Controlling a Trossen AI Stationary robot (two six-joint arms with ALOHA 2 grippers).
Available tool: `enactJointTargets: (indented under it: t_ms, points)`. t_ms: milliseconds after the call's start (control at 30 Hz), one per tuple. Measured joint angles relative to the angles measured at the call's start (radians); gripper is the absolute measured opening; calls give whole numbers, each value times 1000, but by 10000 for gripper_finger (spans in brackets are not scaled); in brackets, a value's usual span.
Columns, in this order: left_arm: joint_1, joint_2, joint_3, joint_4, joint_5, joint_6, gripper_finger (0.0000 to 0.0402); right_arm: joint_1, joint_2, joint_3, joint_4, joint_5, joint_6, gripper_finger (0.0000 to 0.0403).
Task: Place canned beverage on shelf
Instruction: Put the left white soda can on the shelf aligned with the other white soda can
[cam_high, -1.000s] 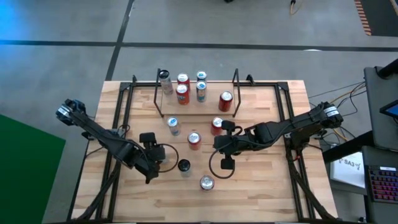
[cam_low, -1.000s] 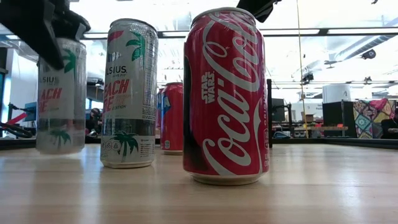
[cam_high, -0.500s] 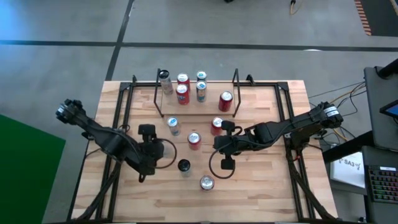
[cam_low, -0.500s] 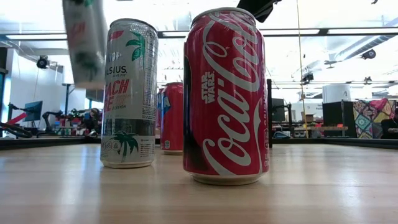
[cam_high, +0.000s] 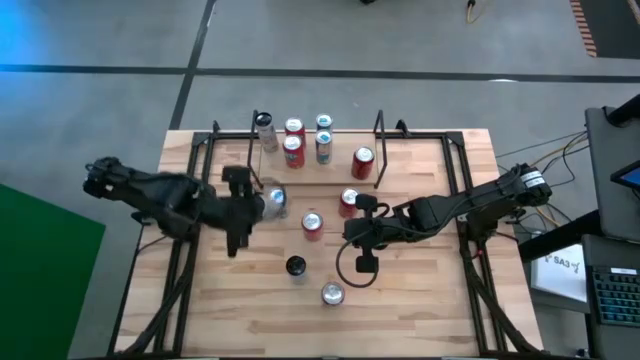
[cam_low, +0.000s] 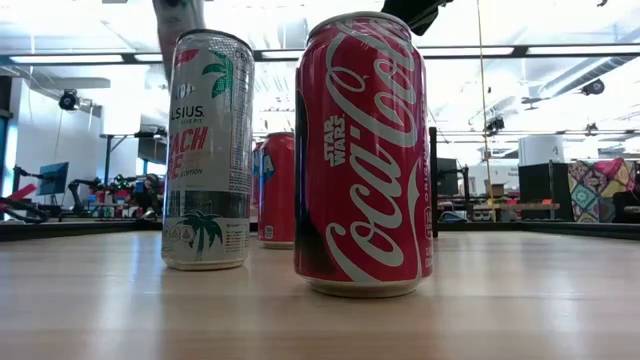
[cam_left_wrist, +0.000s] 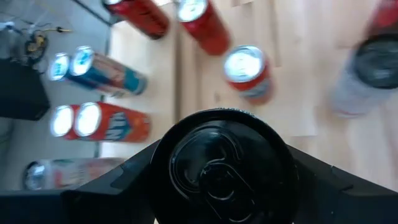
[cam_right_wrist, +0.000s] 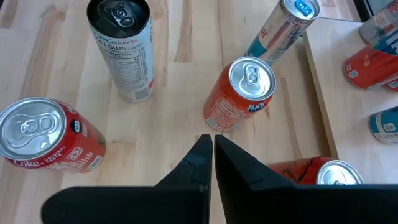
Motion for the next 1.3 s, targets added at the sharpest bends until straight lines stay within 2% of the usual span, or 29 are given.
enactJointTargets:
  t_ms: [200,467,633,767,933,1300]
  points:
    - [208,-43,0,36,19,146,251,0,0,0,0,0,-6,9]
    - [520,-36,0,87,208,320,251,-1,0,0,1,0,-6,9]
    - [666,-16,0,137,314,395,251,-3,0,0,1,0,9,9]
    - [746,2,0,157,342,429,251,-4,0,0,2,2,21,9]
    - [825,38,0,163,446,424,251,-11,0,0,6,3,30,9]
    - [862,117,-2,190,451,398,251,-25,0,0,9,4,29,9]
